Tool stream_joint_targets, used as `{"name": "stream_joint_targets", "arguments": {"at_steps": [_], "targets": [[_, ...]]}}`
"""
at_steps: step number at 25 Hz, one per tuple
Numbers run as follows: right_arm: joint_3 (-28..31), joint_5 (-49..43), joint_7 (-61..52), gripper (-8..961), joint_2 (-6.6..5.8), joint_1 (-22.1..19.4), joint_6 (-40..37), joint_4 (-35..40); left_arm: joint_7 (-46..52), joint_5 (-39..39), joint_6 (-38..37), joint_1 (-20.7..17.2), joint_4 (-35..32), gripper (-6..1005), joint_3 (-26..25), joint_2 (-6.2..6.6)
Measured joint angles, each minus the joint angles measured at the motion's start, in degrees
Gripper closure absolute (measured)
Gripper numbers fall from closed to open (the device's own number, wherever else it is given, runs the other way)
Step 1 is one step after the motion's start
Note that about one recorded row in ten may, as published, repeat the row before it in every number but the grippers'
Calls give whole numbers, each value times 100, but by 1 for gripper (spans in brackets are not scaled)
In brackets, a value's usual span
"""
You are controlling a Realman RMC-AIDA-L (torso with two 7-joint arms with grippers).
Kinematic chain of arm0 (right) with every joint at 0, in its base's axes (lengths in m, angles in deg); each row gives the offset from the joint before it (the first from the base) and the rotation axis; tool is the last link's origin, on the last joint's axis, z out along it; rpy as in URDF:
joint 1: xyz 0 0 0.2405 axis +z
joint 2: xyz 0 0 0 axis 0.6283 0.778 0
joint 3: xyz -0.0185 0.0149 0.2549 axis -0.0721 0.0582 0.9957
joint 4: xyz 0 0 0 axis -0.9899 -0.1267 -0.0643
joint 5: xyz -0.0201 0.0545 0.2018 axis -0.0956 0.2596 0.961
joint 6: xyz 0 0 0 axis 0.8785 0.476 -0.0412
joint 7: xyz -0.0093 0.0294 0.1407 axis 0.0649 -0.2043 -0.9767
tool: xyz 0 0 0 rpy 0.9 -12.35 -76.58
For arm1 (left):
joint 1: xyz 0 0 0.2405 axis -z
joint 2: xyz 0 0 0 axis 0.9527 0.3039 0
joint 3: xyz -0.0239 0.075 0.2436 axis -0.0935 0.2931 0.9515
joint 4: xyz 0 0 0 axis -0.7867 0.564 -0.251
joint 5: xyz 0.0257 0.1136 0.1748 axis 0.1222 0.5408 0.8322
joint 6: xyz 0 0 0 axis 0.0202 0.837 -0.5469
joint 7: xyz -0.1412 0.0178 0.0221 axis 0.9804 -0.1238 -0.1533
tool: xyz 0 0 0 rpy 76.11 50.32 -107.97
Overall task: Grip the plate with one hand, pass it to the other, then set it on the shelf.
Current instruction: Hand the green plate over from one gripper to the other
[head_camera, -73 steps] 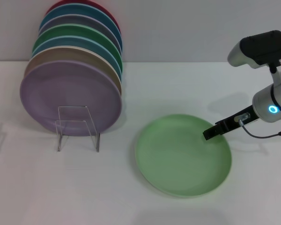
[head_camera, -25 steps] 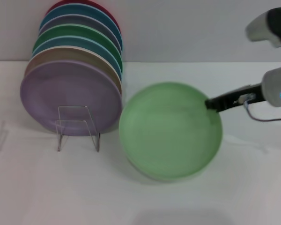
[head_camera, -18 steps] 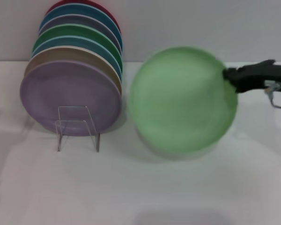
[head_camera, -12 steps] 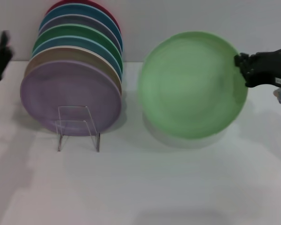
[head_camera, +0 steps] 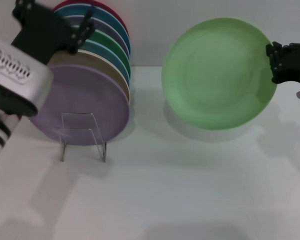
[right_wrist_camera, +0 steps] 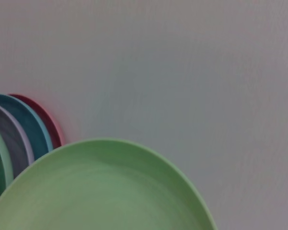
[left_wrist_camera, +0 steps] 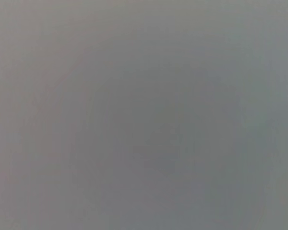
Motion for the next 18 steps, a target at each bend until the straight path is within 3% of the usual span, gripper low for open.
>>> {"name": "stream_joint_targets", "arguments": {"at_steps": [3,6,8,9,14,18], "targets": [[-50,-10,54,935,-7,-9,-55,29,317,-103,398,59,449,162,88,85],[-75,-10,124,935,-7,-9,-69,32,1003,-207,1803,309,1173,163,-134,156],[-104,0,161,935,-7,-11,-116,32,1213,-414,3050,472,1672,163,-454,83],[-113,6,173,935,-8,-11,-134,31,1231,-535,3304,506,1784,163,-523,65],[-302,50,470,935,-6,-90,-318,-56,1096,-1831,4267,679,2119,163,-939,87],[-507,87,537,936,-11,-195,-400,-252,68,-3499,5112,777,1986,164,-1472,38]]}}
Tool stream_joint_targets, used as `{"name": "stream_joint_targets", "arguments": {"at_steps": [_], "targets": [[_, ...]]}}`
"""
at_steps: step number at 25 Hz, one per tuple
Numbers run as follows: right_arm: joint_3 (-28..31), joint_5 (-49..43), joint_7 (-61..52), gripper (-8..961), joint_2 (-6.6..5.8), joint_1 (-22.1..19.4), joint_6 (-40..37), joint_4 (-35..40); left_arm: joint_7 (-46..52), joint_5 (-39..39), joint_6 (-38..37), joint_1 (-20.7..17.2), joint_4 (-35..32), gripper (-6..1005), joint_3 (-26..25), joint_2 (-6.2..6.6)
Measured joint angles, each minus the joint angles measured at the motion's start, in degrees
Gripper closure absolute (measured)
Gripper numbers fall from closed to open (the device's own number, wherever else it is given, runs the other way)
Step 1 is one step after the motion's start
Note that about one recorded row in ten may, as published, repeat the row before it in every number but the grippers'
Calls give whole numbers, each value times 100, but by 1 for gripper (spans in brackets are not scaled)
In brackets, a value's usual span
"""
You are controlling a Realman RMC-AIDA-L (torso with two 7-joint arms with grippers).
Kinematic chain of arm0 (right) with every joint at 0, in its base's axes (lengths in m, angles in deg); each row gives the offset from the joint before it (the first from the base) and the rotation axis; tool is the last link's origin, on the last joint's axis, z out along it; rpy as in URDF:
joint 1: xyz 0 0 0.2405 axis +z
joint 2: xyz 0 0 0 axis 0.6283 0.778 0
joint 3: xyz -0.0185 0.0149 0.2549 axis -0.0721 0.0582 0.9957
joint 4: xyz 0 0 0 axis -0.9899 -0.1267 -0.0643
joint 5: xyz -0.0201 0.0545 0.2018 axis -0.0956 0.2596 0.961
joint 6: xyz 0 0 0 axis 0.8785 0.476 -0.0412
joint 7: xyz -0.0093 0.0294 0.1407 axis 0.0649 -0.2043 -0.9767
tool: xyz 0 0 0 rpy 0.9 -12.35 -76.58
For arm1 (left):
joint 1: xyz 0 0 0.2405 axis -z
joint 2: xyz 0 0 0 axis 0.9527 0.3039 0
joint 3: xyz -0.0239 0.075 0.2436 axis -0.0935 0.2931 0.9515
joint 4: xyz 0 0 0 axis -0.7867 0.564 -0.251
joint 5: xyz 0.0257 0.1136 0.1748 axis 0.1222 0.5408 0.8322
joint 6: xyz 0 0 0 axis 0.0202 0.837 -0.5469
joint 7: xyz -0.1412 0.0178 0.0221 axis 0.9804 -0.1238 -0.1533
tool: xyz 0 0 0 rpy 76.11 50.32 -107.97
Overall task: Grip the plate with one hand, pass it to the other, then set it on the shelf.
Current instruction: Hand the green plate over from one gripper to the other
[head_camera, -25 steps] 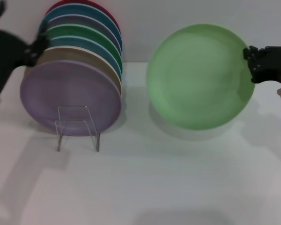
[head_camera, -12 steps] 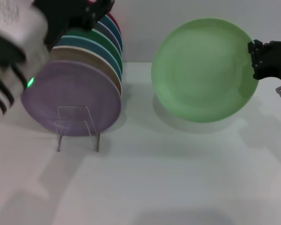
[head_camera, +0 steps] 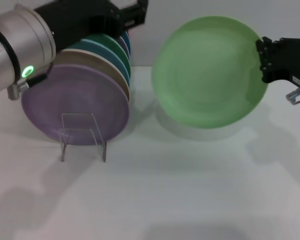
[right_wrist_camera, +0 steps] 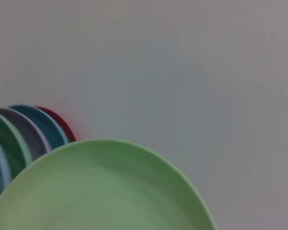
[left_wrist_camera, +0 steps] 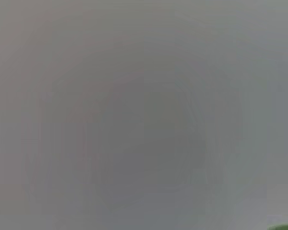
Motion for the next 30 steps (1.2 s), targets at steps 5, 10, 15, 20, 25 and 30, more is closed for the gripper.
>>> {"name": "stream_joint_targets", "arguments": {"at_steps": [5,10,15,20,25,30], "targets": [[-335,42,6,936,-11,-176,21,-350,-505,-445,215,53,-285,164,-45,-9],[-582,80,9,936,-11,-250,24,-515,-712,-491,326,113,-533,165,-23,-11],[-684,128,11,936,-18,-227,29,-548,-950,-536,369,254,-845,165,-16,-27],[-763,144,13,933,-18,-209,53,-562,-1035,-539,297,333,-1007,165,-59,-35],[-836,200,14,922,-18,-189,58,-571,-1175,-543,33,299,-1055,166,-46,-35],[-854,202,14,911,-18,-178,80,-574,-1374,-560,57,275,-1026,255,-58,-18]]}}
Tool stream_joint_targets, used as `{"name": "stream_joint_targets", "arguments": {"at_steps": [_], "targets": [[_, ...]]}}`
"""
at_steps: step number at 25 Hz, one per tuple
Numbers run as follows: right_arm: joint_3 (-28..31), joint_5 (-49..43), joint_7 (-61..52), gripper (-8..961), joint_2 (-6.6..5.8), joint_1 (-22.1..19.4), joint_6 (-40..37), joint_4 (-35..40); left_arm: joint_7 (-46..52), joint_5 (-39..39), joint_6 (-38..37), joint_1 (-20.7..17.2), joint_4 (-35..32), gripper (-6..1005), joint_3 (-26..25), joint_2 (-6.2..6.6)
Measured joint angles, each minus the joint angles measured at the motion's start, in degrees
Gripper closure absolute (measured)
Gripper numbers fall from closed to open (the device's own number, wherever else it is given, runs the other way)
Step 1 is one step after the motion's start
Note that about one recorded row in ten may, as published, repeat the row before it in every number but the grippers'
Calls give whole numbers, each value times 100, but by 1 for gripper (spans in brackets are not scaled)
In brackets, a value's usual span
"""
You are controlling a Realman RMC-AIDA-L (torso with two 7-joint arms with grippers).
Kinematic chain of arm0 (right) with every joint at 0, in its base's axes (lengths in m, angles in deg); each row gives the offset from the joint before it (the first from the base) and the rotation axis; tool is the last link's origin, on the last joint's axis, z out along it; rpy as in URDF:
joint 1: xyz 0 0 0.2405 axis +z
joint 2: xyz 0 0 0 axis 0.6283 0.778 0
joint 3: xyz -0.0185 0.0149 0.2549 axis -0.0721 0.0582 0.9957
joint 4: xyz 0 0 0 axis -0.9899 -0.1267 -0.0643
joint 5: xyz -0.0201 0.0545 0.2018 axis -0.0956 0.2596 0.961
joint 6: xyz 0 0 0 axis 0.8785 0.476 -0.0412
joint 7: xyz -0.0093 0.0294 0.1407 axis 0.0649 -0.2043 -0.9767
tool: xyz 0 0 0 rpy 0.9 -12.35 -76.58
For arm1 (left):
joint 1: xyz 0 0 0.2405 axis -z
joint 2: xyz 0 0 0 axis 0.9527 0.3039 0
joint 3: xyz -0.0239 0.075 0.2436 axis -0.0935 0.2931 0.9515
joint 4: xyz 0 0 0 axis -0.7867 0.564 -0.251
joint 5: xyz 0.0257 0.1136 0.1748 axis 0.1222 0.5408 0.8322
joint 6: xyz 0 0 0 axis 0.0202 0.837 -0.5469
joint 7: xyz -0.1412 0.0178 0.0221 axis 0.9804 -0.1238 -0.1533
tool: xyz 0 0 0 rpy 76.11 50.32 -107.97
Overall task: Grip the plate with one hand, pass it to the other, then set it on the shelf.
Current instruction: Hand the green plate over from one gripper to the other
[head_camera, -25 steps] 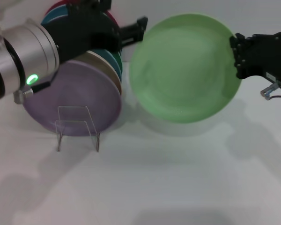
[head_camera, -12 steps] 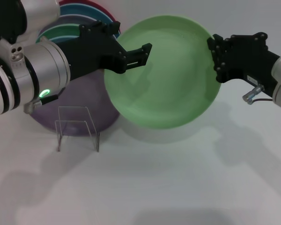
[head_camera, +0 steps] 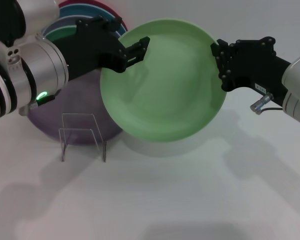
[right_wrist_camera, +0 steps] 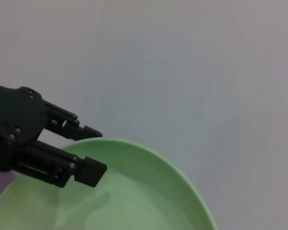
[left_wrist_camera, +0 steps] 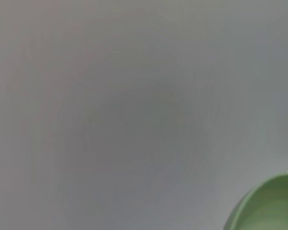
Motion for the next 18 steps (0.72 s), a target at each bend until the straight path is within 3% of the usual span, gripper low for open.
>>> {"name": "stream_joint_targets", "arguments": {"at_steps": [15,18], "targets": [[-291,10,119,878,-6,30,-57,99,-661,-29,-193,-21,0,784,330,-13],[-324,14,135,871,-2,13,-83,126,-692,-29,-254,-25,1,811,372,-13]]}}
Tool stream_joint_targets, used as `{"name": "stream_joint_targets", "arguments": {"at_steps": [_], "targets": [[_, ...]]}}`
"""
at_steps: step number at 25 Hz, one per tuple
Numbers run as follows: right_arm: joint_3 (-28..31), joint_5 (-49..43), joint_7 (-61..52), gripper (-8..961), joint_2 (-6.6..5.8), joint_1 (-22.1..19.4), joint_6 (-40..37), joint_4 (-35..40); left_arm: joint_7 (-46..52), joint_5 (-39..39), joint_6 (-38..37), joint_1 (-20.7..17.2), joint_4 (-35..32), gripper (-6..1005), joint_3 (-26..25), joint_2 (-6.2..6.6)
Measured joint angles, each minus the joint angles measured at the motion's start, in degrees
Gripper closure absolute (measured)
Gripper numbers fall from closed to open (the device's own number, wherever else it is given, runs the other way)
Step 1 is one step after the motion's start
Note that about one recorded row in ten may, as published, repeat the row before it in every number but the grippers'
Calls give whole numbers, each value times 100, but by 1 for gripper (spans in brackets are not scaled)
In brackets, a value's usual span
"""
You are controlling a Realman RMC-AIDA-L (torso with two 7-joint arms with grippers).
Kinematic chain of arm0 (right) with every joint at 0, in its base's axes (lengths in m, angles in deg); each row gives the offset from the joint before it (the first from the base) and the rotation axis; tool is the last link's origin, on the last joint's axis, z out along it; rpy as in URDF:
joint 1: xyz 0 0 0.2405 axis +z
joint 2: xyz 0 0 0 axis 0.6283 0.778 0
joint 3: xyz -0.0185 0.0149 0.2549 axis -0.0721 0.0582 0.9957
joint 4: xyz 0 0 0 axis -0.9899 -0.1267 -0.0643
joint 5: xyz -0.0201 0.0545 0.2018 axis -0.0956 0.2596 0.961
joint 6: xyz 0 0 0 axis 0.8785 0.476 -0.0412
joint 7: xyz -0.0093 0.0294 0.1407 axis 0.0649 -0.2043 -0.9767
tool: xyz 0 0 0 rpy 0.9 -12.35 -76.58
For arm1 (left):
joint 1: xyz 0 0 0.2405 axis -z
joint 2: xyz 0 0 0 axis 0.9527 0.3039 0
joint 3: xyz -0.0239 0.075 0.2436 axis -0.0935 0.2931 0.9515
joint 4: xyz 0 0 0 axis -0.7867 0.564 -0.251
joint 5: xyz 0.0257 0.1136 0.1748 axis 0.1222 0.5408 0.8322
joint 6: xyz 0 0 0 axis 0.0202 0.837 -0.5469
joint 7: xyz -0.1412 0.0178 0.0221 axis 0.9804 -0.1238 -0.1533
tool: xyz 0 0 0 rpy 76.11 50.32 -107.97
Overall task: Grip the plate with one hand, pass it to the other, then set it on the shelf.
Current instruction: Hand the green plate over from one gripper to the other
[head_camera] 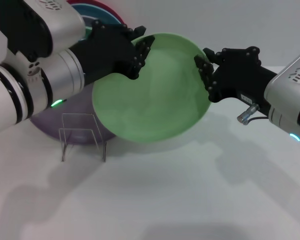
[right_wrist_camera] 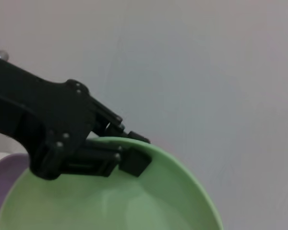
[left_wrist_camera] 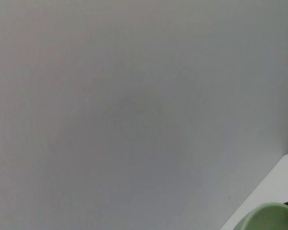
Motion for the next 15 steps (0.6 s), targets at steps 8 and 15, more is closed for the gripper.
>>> {"name": "stream_joint_targets", "arguments": {"at_steps": [8,15], "targets": [[104,975,259,639,17,-401,-331,-91,-309,-22,-590,-59,-64,871,315,-5],[624,2428,532,498,41,-781,-815,-185,-756,8,-1849,-307,-141,913,851,15]]}}
